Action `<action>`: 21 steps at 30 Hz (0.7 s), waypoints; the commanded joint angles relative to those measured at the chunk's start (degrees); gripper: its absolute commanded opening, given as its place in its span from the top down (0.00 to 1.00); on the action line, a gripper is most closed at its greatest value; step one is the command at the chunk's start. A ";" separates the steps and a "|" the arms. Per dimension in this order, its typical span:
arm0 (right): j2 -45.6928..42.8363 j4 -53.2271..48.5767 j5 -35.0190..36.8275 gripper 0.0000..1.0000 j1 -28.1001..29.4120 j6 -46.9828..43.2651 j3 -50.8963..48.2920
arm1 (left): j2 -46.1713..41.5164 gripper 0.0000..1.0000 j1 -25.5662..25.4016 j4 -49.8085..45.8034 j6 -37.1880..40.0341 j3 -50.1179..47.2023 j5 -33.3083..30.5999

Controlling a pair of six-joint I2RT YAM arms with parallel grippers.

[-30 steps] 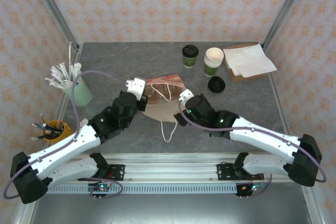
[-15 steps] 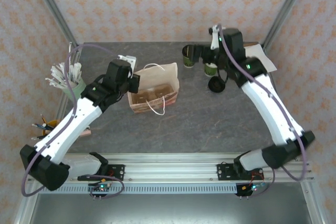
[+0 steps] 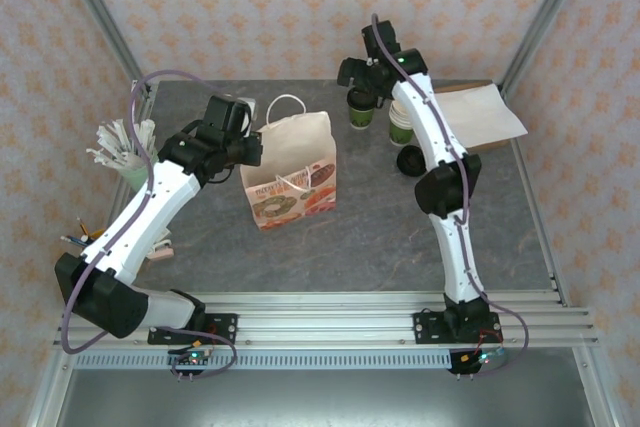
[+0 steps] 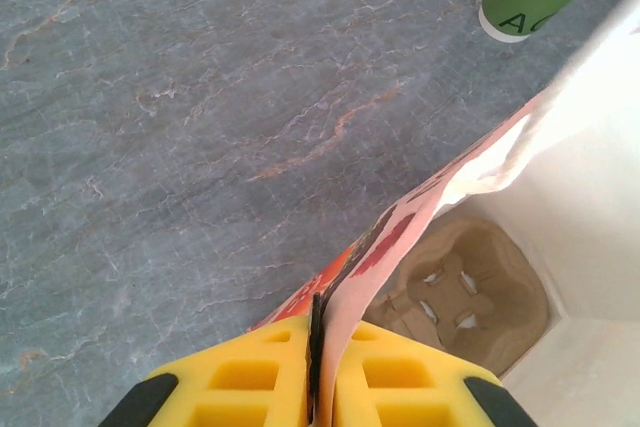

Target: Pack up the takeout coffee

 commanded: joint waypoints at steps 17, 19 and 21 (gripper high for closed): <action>4.06 9.38 4.58 0.01 0.63 -2.20 -8.43 | 2.18 0.87 0.14 2.53 -4.19 0.77 -7.52; 4.45 10.40 6.77 0.01 0.60 -1.67 -8.44 | 2.31 0.87 0.14 2.35 -4.06 0.67 -7.79; 4.74 10.43 8.71 0.01 0.63 -1.61 -8.43 | 2.40 0.87 0.14 2.22 -3.81 0.51 -8.05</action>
